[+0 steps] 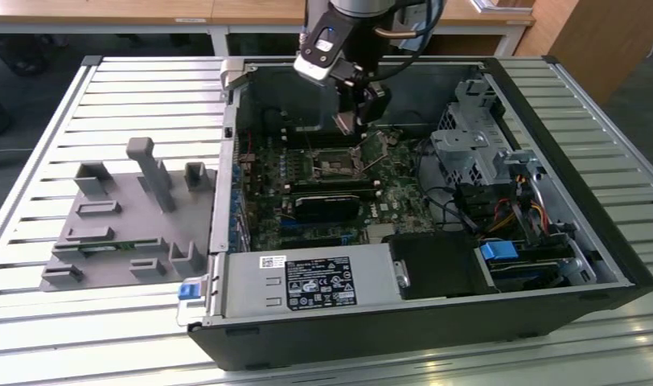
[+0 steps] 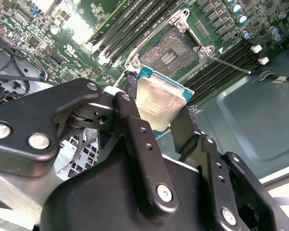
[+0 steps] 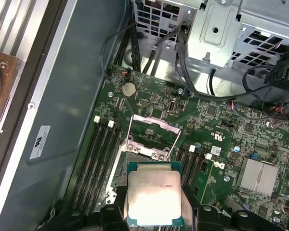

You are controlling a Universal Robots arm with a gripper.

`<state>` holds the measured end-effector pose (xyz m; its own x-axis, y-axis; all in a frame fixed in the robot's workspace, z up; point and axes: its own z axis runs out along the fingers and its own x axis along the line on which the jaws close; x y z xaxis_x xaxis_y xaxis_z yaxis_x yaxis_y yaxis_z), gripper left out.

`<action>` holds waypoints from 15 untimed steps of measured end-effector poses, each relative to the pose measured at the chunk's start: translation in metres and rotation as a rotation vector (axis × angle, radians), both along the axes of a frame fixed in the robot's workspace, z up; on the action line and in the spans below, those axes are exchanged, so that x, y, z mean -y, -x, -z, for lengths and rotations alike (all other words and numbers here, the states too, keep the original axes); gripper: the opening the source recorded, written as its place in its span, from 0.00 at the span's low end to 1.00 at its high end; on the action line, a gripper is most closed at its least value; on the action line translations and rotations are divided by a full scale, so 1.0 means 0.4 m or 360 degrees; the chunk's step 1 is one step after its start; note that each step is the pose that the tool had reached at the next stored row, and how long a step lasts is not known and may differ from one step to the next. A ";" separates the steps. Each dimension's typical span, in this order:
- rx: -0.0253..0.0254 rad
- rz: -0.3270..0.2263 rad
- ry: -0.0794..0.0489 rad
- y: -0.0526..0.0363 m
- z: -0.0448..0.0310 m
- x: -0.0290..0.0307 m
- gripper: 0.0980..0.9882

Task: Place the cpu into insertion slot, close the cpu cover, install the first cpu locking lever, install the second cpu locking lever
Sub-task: 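Place the cpu into insertion slot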

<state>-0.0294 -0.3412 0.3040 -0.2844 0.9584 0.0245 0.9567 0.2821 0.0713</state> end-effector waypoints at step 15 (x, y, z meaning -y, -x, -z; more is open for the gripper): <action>-0.00023 0.0053 0.0000 0.002 0.013 0.000 0.48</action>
<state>-0.0303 -0.3412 0.2988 -0.2521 0.9674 0.0249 0.9658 0.2499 0.0699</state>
